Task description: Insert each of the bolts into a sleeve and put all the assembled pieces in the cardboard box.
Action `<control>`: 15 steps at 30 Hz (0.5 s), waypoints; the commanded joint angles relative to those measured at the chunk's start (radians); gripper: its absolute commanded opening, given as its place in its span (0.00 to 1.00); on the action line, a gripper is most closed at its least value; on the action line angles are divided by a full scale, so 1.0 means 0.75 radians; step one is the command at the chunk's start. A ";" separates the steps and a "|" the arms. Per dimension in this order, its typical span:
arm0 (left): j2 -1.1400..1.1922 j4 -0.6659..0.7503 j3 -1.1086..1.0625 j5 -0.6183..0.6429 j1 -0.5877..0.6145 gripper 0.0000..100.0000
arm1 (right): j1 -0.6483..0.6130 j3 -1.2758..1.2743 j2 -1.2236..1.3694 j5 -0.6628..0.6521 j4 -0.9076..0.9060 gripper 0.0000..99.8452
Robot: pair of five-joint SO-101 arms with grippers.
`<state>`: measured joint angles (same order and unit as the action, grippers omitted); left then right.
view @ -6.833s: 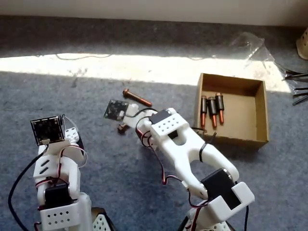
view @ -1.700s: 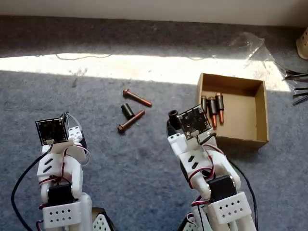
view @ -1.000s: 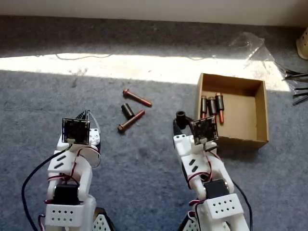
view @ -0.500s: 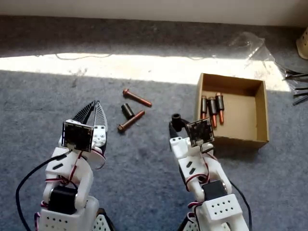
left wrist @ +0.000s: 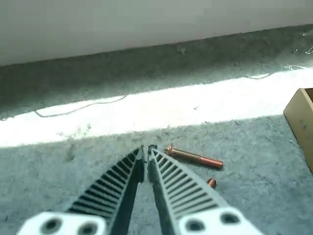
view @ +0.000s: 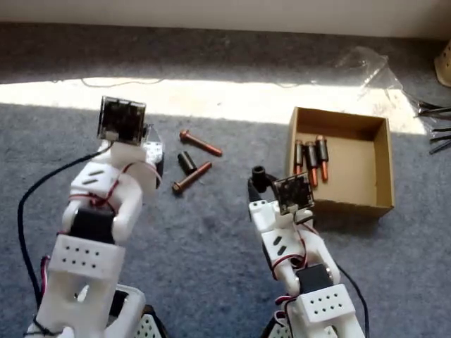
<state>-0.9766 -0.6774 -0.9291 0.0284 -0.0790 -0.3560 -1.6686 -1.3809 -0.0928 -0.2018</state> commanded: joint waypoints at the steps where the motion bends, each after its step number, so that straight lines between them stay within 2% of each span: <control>1: 0.400 -0.010 0.206 0.057 -0.093 0.03 | 0.017 -0.015 -0.017 0.002 0.044 0.00; 4: 0.615 -0.010 0.281 0.029 -0.173 0.04 | 0.017 -0.015 -0.017 0.002 0.044 0.00; 10: 0.963 -0.025 0.418 -0.333 -0.255 0.04 | 0.013 -0.015 -0.017 0.002 0.044 0.00; 15: 1.175 -0.209 0.592 -0.489 -0.251 0.04 | 0.011 -0.015 -0.017 0.002 0.044 0.00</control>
<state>-0.1741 -0.7311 -0.6191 -0.2585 -0.2585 -0.3560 -1.6686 -1.3809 -0.0928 -0.2018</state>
